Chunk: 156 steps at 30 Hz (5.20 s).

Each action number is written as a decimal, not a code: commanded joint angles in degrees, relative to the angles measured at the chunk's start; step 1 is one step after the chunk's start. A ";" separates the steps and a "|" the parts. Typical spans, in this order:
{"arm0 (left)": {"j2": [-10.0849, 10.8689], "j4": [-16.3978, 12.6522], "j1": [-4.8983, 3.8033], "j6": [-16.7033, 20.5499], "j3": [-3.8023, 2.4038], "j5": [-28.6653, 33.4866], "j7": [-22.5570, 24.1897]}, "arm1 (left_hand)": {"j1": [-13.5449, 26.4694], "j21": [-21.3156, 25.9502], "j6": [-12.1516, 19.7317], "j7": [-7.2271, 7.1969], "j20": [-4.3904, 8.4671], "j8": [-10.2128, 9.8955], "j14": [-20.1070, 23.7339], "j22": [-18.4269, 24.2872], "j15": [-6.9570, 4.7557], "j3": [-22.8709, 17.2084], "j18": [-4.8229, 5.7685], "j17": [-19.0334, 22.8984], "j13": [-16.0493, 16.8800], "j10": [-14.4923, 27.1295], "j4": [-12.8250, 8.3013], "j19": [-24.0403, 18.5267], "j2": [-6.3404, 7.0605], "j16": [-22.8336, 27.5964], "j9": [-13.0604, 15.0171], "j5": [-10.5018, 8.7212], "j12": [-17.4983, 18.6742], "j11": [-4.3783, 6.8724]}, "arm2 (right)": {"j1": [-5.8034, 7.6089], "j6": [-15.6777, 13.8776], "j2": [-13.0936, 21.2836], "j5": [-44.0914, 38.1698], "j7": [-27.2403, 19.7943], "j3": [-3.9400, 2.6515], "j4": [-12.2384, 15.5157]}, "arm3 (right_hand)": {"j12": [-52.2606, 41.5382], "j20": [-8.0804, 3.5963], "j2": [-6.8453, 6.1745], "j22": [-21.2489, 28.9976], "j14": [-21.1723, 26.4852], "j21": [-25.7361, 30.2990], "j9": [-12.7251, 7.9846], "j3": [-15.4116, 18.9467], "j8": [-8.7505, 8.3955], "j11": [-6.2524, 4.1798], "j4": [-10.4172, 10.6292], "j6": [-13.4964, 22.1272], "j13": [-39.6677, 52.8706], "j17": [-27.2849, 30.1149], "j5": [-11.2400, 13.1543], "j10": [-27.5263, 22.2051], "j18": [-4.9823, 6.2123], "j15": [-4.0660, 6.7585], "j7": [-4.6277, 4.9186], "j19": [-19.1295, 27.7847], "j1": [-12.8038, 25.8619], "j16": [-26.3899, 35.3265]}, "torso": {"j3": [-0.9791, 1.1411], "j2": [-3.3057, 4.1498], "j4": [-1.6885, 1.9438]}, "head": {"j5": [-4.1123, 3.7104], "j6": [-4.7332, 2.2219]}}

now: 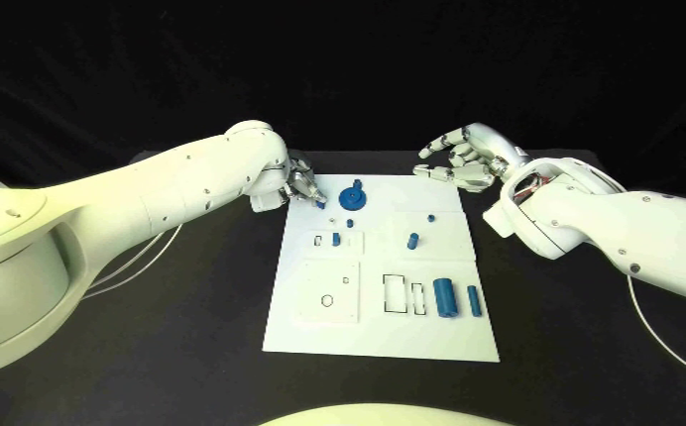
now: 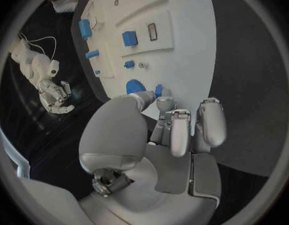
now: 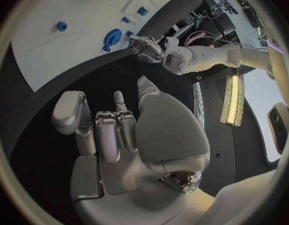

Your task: Assemble the parts on the task board

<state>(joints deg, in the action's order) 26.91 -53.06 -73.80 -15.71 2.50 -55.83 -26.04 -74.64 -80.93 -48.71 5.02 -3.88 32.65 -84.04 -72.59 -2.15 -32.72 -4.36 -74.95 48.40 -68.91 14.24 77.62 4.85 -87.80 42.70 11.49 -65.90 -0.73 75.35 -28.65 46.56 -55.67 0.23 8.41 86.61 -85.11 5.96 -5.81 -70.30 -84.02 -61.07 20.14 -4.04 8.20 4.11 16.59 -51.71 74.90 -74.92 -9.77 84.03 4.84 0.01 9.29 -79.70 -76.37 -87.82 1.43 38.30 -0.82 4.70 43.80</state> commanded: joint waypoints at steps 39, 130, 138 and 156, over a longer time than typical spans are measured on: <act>17.42 -29.10 2.25 14.26 -0.05 -2.55 0.23 | 9.35 -3.39 -3.10 -1.59 1.49 4.35 -5.48 -5.65 -1.97 -20.14 1.46 -13.37 3.52 -6.18 -13.71 4.25 6.09 -1.42 7.26 9.85 -2.53 1.71 | -0.01 0.37 1.06 -0.06 -0.40 0.01 0.19 | 0.22 0.00 0.31 0.12 -4.16 0.48 0.00 0.34 -0.17 0.38 0.02 0.22 10.72 -7.91 -0.59 1.51 1.08 -0.16 0.01 0.47 -0.03 0.46 | 0.08 -0.32 0.41 | 0.76 0.48; 16.62 -30.45 5.48 14.02 0.71 -7.97 -2.35 | 10.15 -3.65 -3.97 -1.89 1.77 4.32 -5.54 -6.09 -2.21 -20.60 1.56 -13.58 3.49 -6.83 -14.27 4.56 6.63 -1.52 7.26 12.22 -2.38 2.00 | -0.10 0.45 1.11 -0.09 -0.59 0.04 0.10 | 0.23 -0.05 0.29 0.23 -4.17 0.73 0.04 0.41 -0.10 0.34 0.02 0.17 10.70 -7.87 -0.81 1.52 1.08 -0.11 -0.03 0.41 -0.14 0.53 | 0.13 -0.31 0.36 | 0.69 1.41; 16.65 -30.63 5.51 14.53 0.70 -8.29 -2.03 | 10.14 -3.70 -3.99 -1.90 1.78 4.30 -5.56 -6.19 -2.22 -20.64 1.58 -13.65 3.51 -6.85 -14.32 4.62 6.62 -1.56 7.26 12.23 -2.38 2.01 | -0.11 0.49 1.09 -0.09 -0.58 0.04 0.09 | 0.23 -0.05 0.29 0.23 -4.17 0.73 0.04 0.41 -0.10 0.34 0.02 0.17 10.70 -7.87 -0.81 1.52 1.08 -0.11 -0.03 0.41 -0.14 0.53 | 0.16 -0.30 0.35 | 0.68 1.50; 16.56 -30.36 5.64 12.69 0.72 -9.62 -2.25 | 10.12 -3.70 -4.01 -1.91 1.79 4.28 -5.55 -6.19 -2.23 -20.69 1.58 -13.62 3.41 -6.84 -14.38 4.62 6.61 -1.54 7.25 12.22 -2.30 2.02 | -0.19 0.87 1.07 -0.10 -0.36 0.05 -0.05 | 0.28 -0.06 0.30 0.27 -4.18 0.81 0.04 0.44 -0.08 0.33 0.03 0.17 10.65 -7.86 -0.81 1.48 1.08 -0.10 -0.04 0.39 -0.13 0.55 | 0.13 -0.29 0.33 | 0.69 1.78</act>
<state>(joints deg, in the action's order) 43.60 -83.41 -68.22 -1.80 3.22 -64.67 -28.59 -64.48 -84.26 -51.76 3.48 -2.06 36.81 -83.83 -74.91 -3.97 -43.03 -3.46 -74.90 51.86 -75.46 10.48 81.90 11.97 -88.97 49.87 23.49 -68.38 1.29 75.21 -28.52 47.67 -55.50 0.25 8.47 86.56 -85.11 5.96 -5.81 -70.13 -84.02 -60.46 20.14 -4.04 8.20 4.11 16.59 -51.71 74.90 -74.95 -10.32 84.03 4.84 0.01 9.28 -79.70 -76.37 -87.59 1.59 38.00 -0.46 5.41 45.54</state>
